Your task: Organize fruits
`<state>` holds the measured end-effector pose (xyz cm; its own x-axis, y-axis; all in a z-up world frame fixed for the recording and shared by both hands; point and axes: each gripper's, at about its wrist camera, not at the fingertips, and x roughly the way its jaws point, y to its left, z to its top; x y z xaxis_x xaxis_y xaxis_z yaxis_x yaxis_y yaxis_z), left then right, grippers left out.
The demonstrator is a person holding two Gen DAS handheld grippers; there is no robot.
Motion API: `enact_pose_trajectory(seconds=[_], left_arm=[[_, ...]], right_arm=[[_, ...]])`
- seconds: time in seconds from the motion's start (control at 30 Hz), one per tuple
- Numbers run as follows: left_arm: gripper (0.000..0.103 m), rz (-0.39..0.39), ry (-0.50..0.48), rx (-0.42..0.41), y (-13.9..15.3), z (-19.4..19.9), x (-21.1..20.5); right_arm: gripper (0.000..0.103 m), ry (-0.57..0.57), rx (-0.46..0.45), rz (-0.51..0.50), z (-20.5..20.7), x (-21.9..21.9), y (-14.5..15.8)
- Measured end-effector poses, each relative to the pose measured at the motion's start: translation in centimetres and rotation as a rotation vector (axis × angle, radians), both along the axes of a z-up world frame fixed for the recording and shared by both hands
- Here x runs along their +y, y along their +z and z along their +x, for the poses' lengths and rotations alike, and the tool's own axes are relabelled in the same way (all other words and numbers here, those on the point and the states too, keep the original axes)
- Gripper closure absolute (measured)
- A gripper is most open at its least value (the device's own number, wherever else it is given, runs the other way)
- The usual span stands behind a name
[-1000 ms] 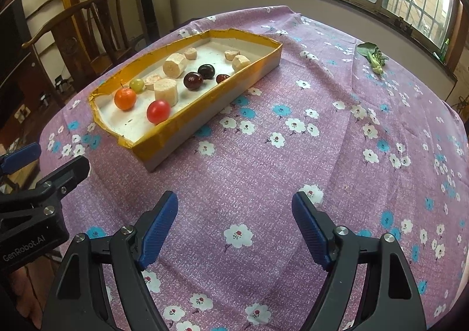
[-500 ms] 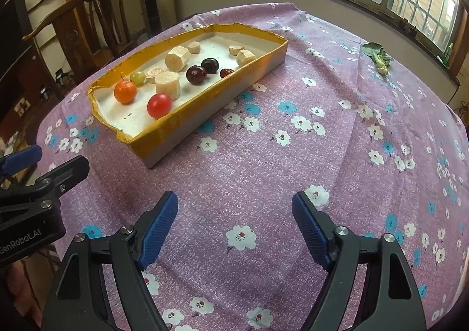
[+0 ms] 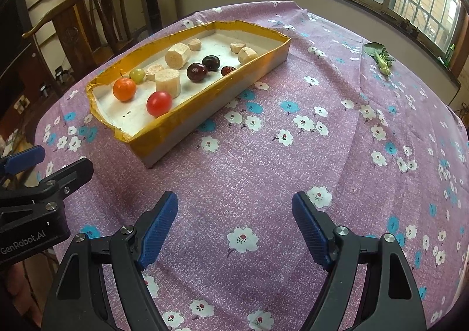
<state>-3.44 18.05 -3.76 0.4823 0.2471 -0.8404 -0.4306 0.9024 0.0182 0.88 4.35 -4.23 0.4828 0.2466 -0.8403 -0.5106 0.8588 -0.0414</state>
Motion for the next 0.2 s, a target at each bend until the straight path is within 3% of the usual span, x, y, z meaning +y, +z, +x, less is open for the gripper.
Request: enact_pose_trajectory(seconds=[0.2], left_arm=[[0.012,0.0,-0.017,0.026,-0.34,0.37,-0.14]], right_arm=[[0.023,0.005,0.007,-0.015,0.27,0.29,-0.33]])
